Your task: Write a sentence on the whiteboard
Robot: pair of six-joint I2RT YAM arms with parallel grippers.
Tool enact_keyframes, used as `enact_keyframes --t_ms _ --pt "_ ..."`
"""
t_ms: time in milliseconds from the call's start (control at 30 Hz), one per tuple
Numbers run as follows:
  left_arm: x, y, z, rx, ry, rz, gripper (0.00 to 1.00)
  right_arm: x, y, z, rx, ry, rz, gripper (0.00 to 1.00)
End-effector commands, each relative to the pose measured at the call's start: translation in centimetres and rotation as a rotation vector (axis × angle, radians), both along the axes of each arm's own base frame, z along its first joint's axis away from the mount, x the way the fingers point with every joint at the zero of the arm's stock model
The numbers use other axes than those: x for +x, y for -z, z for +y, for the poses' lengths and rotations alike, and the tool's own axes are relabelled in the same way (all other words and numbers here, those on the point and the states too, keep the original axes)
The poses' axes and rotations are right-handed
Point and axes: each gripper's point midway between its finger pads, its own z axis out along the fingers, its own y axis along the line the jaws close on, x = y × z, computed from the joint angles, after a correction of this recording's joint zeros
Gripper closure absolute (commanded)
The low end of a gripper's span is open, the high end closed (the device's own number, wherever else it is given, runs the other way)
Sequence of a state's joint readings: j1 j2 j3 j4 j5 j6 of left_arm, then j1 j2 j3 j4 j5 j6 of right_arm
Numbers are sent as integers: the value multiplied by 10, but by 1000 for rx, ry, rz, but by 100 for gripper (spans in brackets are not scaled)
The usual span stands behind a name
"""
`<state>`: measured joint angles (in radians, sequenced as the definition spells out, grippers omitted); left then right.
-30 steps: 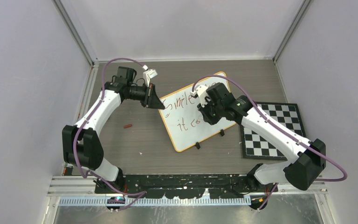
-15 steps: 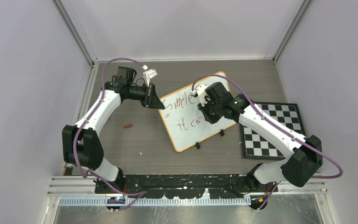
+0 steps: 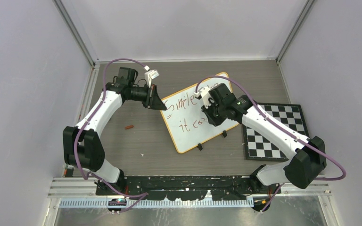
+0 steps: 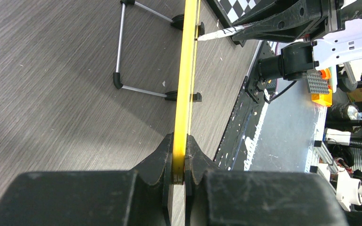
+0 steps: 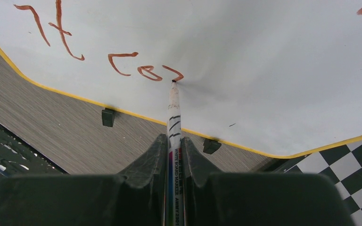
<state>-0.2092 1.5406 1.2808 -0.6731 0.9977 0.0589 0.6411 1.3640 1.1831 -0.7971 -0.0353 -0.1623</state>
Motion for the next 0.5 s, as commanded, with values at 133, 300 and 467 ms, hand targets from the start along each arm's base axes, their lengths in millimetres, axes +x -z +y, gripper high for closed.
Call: enact_keyframes --t_ms 133,300,467 --pt "10 -1 6 39 -27 -53 100 11 -3 -3 -23 -11 -51 100" --pt "10 -3 6 37 -27 -55 100 22 -17 -10 -43 13 -99 100" --pt "11 -4 5 37 -27 -59 100 29 -26 -8 -40 23 -124 100"
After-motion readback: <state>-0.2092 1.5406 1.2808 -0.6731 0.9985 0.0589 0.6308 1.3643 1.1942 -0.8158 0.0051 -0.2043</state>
